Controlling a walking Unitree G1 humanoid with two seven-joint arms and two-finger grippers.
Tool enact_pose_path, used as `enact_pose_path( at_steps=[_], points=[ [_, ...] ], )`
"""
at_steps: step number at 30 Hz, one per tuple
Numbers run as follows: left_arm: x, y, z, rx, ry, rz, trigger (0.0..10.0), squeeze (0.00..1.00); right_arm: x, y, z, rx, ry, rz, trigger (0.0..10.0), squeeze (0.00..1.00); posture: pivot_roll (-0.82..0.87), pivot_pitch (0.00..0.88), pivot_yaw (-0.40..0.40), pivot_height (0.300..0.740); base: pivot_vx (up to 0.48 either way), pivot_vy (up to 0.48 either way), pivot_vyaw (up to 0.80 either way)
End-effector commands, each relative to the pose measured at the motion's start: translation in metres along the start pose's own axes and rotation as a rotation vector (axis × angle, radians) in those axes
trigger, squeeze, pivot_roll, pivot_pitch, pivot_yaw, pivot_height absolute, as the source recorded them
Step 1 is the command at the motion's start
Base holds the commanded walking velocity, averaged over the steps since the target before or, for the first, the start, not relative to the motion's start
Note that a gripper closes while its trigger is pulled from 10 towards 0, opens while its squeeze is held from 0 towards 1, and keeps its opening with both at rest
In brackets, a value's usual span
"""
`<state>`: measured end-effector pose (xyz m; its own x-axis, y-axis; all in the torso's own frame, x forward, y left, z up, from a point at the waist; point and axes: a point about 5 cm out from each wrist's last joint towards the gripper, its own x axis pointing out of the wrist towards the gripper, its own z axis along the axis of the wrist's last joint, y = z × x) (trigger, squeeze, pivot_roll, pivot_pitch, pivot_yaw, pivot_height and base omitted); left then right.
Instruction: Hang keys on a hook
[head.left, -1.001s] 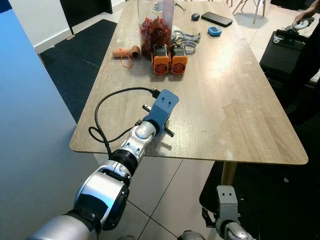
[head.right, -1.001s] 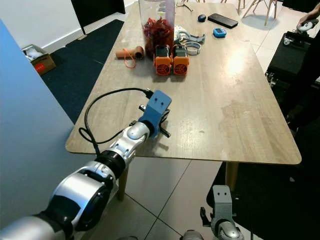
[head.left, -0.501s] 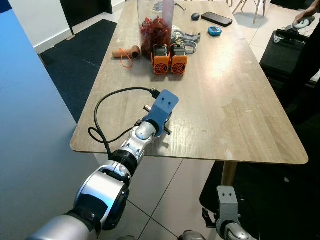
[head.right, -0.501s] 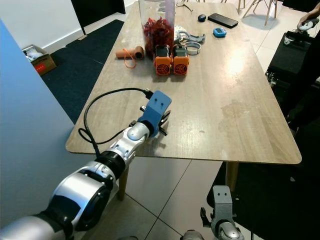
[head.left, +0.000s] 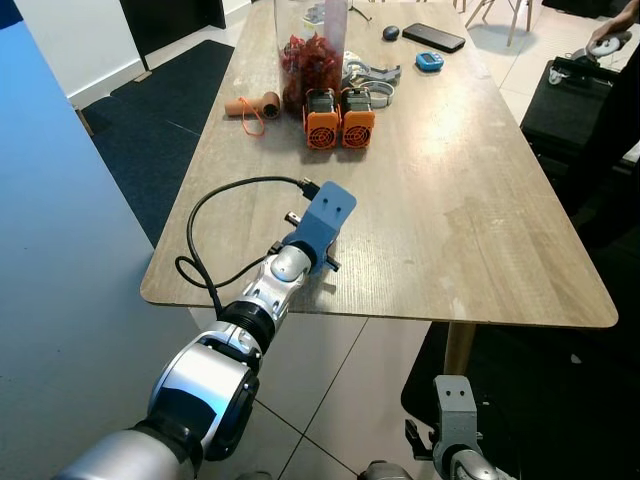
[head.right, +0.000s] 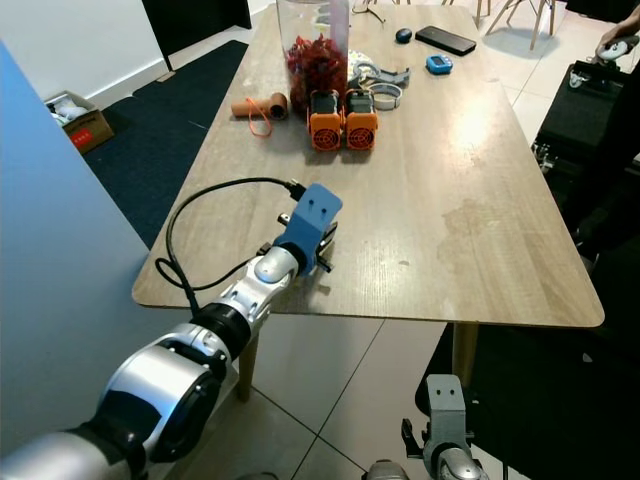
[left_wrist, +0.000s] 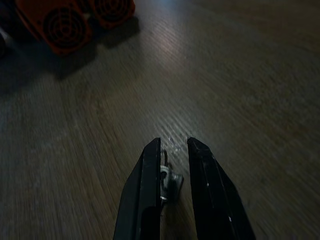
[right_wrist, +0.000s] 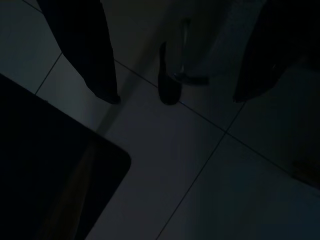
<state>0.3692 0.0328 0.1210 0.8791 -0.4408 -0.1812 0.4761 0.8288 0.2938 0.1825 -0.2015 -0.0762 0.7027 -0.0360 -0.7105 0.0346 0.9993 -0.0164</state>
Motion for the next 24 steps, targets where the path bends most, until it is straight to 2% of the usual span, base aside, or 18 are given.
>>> enact_pose_path(
  at_steps=[1,17,24],
  points=[
    [0.0,-0.006,-0.003,0.005,0.01,-0.019,10.0,0.0,-0.002,-0.001,-0.004,0.026,0.006,-0.013,10.0,0.0,0.01,0.126,0.041,0.74,0.0,0.0,0.0],
    [0.001,0.003,-0.001,0.003,0.026,0.024,10.0,0.0,-0.003,0.0,-0.009,0.039,0.011,-0.018,10.0,0.0,0.0,0.138,0.054,0.74,0.0,0.0,0.0],
    [0.001,0.003,-0.002,-0.025,0.037,0.022,10.0,0.0,-0.003,0.001,-0.008,0.041,0.009,-0.018,10.0,0.0,0.01,0.14,0.056,0.74,0.0,0.0,0.0]
  ],
)
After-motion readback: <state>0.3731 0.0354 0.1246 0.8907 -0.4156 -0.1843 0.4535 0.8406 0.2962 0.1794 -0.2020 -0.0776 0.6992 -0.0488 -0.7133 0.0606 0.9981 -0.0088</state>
